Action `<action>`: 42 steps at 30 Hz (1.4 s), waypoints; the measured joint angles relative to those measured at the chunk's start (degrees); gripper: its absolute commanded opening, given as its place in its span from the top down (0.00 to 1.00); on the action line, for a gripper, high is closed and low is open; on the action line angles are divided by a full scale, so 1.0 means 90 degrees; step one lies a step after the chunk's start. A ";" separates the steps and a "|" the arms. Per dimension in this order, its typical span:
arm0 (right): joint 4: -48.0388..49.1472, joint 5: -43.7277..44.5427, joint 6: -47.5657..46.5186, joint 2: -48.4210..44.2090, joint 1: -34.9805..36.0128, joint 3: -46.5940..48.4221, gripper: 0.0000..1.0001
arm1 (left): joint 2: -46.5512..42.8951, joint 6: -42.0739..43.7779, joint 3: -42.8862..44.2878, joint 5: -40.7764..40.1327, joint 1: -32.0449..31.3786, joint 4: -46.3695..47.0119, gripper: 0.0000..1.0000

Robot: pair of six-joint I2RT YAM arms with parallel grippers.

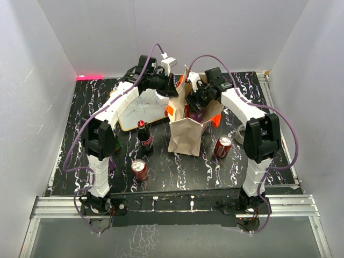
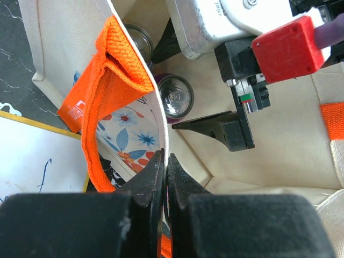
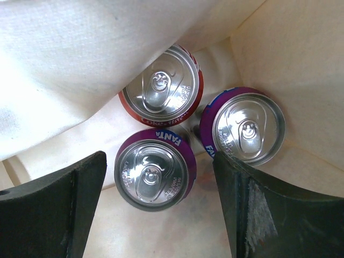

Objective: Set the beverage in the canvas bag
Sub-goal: Place the drink in the canvas bag, then pick up the drink from the center of the board.

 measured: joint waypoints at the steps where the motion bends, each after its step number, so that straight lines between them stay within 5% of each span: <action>1: 0.0007 -0.0015 0.0007 0.0000 0.0000 0.0012 0.16 | 0.0002 0.0000 0.0007 0.0002 -0.0002 -0.0002 1.00; 28: -0.0085 -0.0612 0.0525 -0.0758 0.0000 0.0289 0.16 | 0.0002 -0.0051 0.0019 -0.0002 -0.0034 0.0039 1.00; 42: -0.1069 0.0228 0.0889 -0.3347 -0.0080 0.0321 0.14 | 0.0002 -0.0253 0.0029 -0.0083 -0.0039 0.0066 1.00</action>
